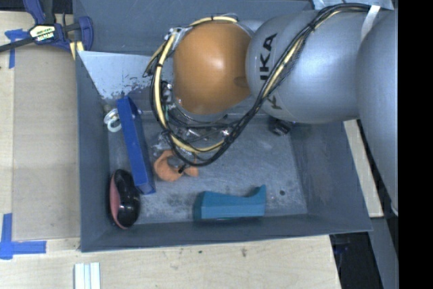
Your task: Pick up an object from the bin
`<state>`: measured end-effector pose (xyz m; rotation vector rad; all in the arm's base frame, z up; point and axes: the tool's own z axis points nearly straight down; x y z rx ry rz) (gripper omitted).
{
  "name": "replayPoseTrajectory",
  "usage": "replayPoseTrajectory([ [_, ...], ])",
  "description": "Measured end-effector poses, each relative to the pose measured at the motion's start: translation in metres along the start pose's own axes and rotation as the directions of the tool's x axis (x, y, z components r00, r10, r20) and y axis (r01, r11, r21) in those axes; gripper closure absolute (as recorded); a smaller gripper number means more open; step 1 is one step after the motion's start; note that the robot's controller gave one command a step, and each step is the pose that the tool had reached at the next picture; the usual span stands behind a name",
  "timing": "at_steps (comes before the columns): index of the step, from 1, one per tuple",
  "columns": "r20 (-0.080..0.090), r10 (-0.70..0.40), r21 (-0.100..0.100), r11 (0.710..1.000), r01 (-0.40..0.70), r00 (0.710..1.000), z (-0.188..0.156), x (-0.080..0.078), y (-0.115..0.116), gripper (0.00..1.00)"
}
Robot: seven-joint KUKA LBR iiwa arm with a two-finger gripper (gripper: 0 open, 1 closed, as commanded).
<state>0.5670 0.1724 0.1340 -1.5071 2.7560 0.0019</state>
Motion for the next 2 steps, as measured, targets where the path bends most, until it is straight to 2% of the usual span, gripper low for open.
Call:
replayPoseTrajectory([
  [2,0.004,0.001,0.004,1.000,-0.001,1.000,-0.0231,-0.0010,-0.0011,1.00],
])
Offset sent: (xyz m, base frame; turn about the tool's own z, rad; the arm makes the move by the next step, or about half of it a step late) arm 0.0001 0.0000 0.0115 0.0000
